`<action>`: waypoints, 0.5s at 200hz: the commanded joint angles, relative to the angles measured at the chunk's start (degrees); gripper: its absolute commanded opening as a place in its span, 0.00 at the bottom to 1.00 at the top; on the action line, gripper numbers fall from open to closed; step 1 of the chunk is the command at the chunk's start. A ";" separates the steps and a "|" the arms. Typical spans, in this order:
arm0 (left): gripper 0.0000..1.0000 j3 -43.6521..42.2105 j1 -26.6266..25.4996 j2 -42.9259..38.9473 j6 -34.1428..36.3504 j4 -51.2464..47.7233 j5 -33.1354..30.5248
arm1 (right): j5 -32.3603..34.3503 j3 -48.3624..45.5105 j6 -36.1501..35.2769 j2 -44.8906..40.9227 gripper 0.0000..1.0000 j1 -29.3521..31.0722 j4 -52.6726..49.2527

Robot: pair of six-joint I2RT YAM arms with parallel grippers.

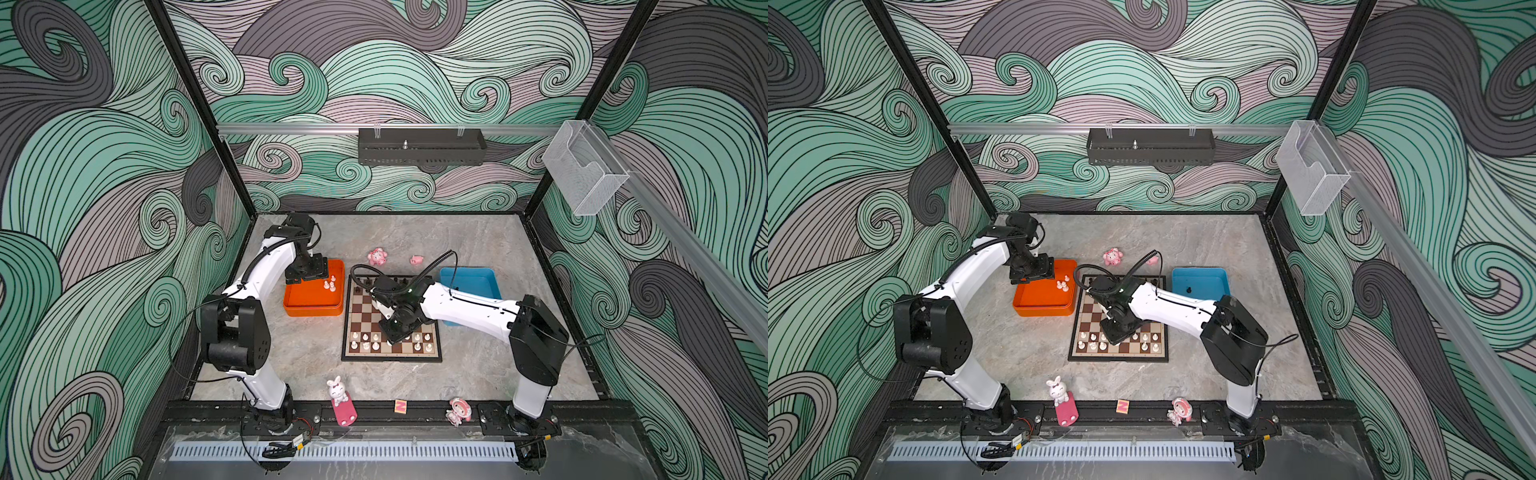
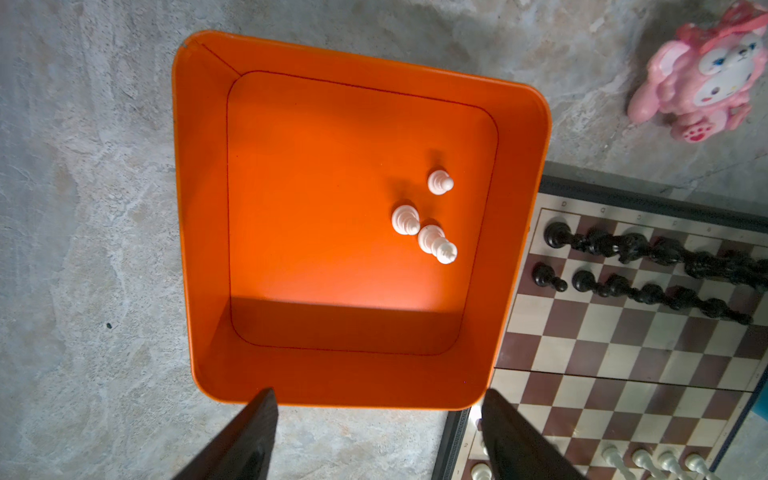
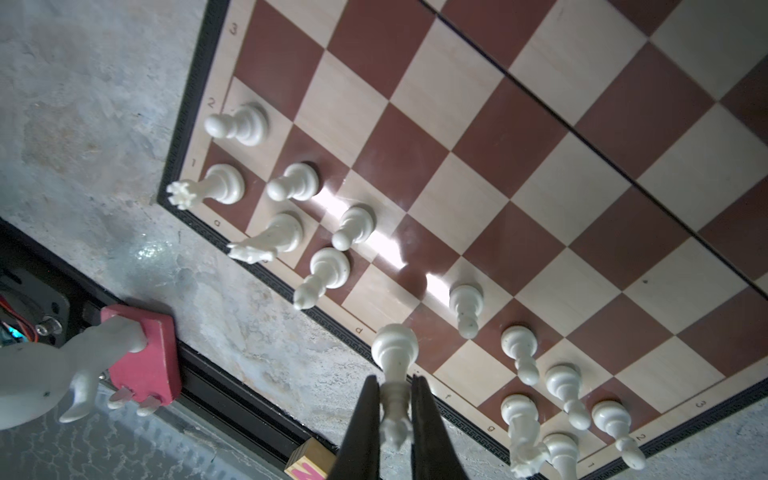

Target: Set up the chess pieces on the board

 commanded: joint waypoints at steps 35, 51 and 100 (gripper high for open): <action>0.79 -0.68 0.55 -1.52 -0.05 0.10 0.17 | 1.22 3.58 0.03 3.40 0.13 2.17 -3.31; 0.80 -0.74 0.78 -1.59 -0.07 0.27 0.28 | 1.39 4.51 0.03 4.57 0.13 2.33 -4.27; 0.80 -1.29 1.17 -1.75 0.10 0.60 0.62 | 2.67 5.28 0.12 5.69 0.13 2.46 -5.32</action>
